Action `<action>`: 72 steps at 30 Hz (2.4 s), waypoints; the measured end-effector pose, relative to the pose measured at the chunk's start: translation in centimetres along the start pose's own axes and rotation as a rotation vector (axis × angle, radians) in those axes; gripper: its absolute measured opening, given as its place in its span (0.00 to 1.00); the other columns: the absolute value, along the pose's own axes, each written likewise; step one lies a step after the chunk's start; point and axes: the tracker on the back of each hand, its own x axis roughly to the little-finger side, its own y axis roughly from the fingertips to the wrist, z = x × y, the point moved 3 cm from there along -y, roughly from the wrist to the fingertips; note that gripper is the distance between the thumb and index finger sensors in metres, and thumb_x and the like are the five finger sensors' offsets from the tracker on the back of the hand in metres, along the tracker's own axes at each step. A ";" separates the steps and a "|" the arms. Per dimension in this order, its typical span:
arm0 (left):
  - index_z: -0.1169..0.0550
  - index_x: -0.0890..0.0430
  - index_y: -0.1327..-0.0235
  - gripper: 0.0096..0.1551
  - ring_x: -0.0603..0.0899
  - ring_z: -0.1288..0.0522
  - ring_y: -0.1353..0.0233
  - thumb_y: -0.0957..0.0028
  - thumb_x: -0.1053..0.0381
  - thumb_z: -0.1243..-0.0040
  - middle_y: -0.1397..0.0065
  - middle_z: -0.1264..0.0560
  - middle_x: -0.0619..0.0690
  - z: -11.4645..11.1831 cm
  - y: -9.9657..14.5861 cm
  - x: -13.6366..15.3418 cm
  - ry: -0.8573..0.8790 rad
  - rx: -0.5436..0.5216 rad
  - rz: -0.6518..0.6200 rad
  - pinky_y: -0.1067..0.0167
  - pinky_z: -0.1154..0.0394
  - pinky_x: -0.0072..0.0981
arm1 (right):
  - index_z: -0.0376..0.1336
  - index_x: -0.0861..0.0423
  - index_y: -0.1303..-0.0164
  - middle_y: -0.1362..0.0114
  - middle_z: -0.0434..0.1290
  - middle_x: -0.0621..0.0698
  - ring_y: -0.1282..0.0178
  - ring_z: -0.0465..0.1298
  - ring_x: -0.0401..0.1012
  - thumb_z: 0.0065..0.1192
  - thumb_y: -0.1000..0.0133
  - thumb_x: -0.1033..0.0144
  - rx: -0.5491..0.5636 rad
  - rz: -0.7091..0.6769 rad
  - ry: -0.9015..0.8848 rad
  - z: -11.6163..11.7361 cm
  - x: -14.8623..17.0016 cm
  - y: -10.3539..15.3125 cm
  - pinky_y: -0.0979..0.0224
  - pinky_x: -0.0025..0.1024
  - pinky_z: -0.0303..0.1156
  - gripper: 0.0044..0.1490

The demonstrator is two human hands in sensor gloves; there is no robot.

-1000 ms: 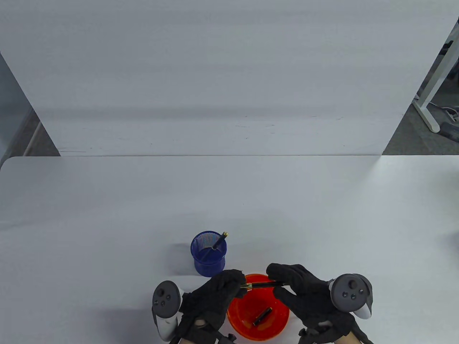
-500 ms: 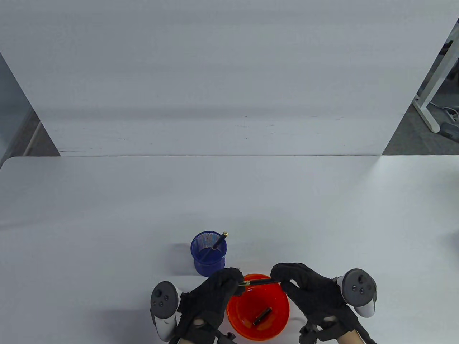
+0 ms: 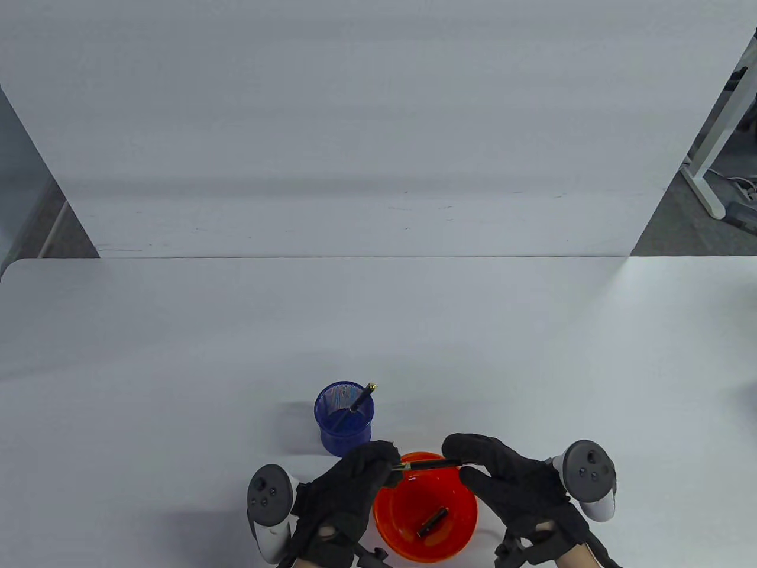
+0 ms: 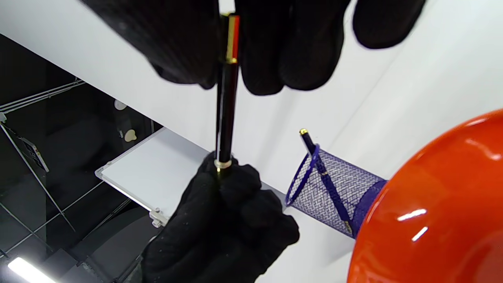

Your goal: Assemble fountain pens from components

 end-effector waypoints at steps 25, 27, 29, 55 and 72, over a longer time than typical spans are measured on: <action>0.21 0.59 0.34 0.20 0.71 0.20 0.42 0.38 0.59 0.39 0.38 0.18 0.64 -0.2 0.0 -0.2 -0.007 0.018 -0.010 0.38 0.33 0.74 | 0.68 0.55 0.30 0.28 0.77 0.63 0.35 0.75 0.62 0.66 0.39 0.66 0.002 0.008 -0.029 0.3 0.0 -0.1 0.28 0.68 0.63 0.26; 0.21 0.60 0.34 0.20 0.71 0.20 0.42 0.38 0.59 0.39 0.38 0.18 0.65 -0.2 0.0 -0.2 0.007 0.018 -0.008 0.38 0.33 0.74 | 0.68 0.56 0.30 0.33 0.80 0.62 0.39 0.77 0.60 0.65 0.39 0.63 0.009 0.011 -0.030 0.3 0.1 -0.1 0.29 0.67 0.64 0.27; 0.20 0.59 0.34 0.20 0.71 0.20 0.42 0.38 0.59 0.39 0.38 0.18 0.64 -0.2 -0.1 -0.2 -0.009 0.019 -0.011 0.38 0.33 0.74 | 0.68 0.57 0.30 0.35 0.81 0.61 0.41 0.78 0.60 0.65 0.39 0.61 0.012 0.013 -0.034 0.3 0.2 -0.1 0.30 0.67 0.65 0.27; 0.20 0.60 0.34 0.20 0.71 0.20 0.42 0.38 0.59 0.39 0.38 0.18 0.64 -0.1 0.0 -0.2 0.008 0.013 -0.007 0.38 0.33 0.75 | 0.67 0.52 0.27 0.24 0.74 0.66 0.33 0.74 0.63 0.68 0.39 0.61 -0.036 0.000 -0.048 0.6 0.0 -0.1 0.28 0.68 0.62 0.29; 0.20 0.60 0.34 0.20 0.71 0.20 0.42 0.38 0.59 0.39 0.39 0.18 0.64 -0.1 -0.1 -0.2 0.002 0.015 -0.016 0.38 0.33 0.75 | 0.67 0.52 0.27 0.24 0.74 0.65 0.33 0.73 0.62 0.68 0.39 0.62 -0.044 -0.005 -0.048 0.8 0.0 -0.2 0.28 0.69 0.62 0.29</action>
